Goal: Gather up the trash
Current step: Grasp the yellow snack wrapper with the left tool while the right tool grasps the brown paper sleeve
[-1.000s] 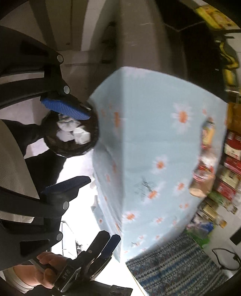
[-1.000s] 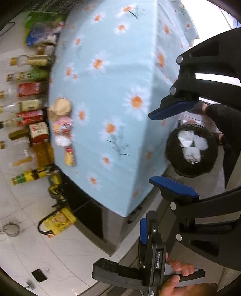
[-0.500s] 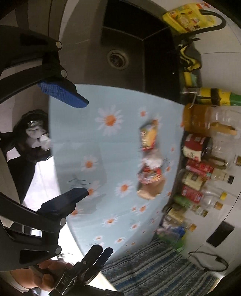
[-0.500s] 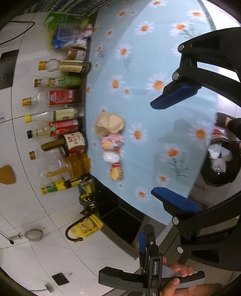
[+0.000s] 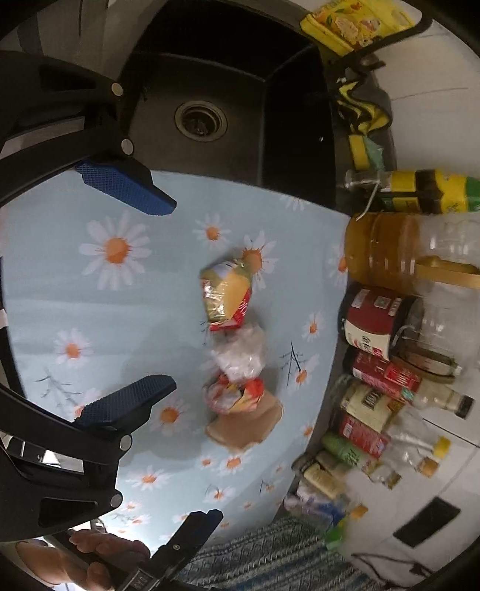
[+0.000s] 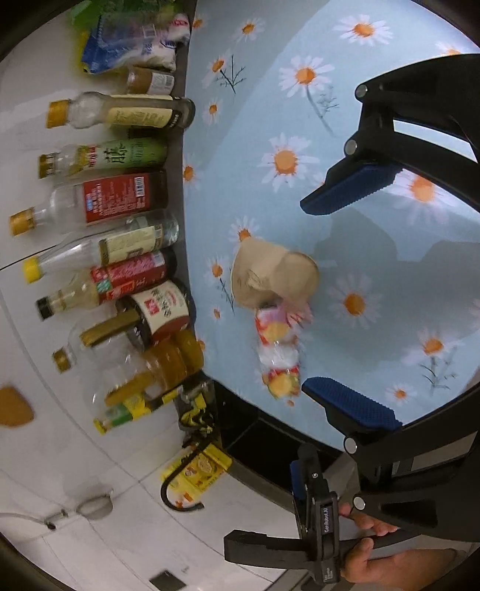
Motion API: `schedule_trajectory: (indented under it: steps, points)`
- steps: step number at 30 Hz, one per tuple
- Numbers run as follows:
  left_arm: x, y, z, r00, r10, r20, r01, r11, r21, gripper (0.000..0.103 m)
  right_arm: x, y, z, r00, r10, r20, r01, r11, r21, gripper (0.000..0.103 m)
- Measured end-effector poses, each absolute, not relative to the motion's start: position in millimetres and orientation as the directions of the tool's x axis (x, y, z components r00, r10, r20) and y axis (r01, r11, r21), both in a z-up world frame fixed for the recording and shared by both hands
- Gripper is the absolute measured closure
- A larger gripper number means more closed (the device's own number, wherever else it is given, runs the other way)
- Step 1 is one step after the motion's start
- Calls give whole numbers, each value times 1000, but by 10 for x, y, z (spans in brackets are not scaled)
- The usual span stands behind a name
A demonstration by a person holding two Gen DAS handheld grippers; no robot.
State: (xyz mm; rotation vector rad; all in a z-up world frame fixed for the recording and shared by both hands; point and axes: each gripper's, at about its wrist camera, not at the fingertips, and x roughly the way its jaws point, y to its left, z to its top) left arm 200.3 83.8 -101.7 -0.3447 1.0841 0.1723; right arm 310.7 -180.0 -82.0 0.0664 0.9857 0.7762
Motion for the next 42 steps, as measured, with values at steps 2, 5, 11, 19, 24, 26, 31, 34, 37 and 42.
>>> schedule_trajectory:
  steps: [2,5,11,19,24,26,31,34,37,42]
  points:
    - [2122,847,-1110,441,-17,-898,-302,939,-167,17,3227,-1748,-900,293,615,-732,-555,733,394,14]
    - [2317,864,-1257,412,-15,-911,-303,941,-153,17,3400,-1667,-1027,269,614,-742,-548,731,406,14]
    - [2616,886,-1469,374,2,-927,-298,947,-118,17,3617,-1529,-1223,219,622,-752,-535,721,440,15]
    - [2802,896,-1687,311,34,-950,-297,953,-63,17,3740,-1430,-1384,182,620,-763,-527,717,456,21]
    - [2865,887,-1729,298,61,-953,-304,952,-34,19,3770,-1389,-1449,178,603,-778,-523,728,444,23]
    - [2876,900,-1753,292,62,-955,-308,951,-32,22,3784,-1370,-1491,169,593,-787,-514,734,444,29]
    - [2892,901,-1796,288,59,-956,-305,952,-33,34,3786,-1354,-1529,146,601,-785,-511,726,461,47]
    - [2905,907,-1793,301,56,-952,-302,953,-39,46,3753,-1338,-1503,150,603,-784,-528,719,452,57]
    - [2897,899,-1770,310,50,-949,-297,954,-47,56,3739,-1336,-1495,151,604,-782,-532,717,451,57]
    - [2877,914,-1726,328,24,-944,-294,953,-78,68,3704,-1358,-1478,160,609,-777,-535,715,450,57]
